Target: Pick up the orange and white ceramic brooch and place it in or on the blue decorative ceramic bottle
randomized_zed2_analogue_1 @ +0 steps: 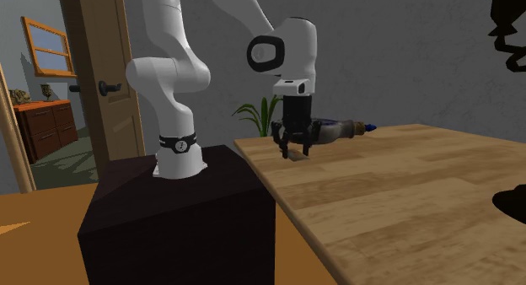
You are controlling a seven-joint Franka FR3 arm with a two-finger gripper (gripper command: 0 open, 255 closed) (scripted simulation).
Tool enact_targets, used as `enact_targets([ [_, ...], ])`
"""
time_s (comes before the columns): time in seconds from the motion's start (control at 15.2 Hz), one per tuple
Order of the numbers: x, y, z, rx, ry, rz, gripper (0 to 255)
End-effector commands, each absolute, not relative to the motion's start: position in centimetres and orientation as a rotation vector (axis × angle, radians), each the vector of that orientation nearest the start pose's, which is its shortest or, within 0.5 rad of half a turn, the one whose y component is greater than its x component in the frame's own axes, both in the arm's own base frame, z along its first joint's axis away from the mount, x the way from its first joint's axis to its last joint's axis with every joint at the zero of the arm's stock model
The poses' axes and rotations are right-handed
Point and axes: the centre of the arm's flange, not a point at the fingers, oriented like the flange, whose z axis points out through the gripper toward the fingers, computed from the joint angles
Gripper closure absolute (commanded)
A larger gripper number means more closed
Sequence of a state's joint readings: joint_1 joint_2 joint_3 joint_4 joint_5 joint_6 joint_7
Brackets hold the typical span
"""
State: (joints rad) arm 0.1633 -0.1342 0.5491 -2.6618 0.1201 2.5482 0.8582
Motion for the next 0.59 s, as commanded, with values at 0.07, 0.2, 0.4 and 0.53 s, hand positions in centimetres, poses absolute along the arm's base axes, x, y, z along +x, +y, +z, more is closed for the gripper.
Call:
enact_targets([
  [0.07, 32.0, 26.8, 29.2, -3.116, 0.388, -0.006, 255],
  [0.2, 32.0, 26.8, 30.3, -3.116, 0.388, -0.006, 255],
  [0.4, 32.0, 26.8, 31.9, -3.116, 0.388, -0.006, 255],
  [0.53, 32.0, 26.8, 32.9, -3.116, 0.388, -0.006, 255],
])
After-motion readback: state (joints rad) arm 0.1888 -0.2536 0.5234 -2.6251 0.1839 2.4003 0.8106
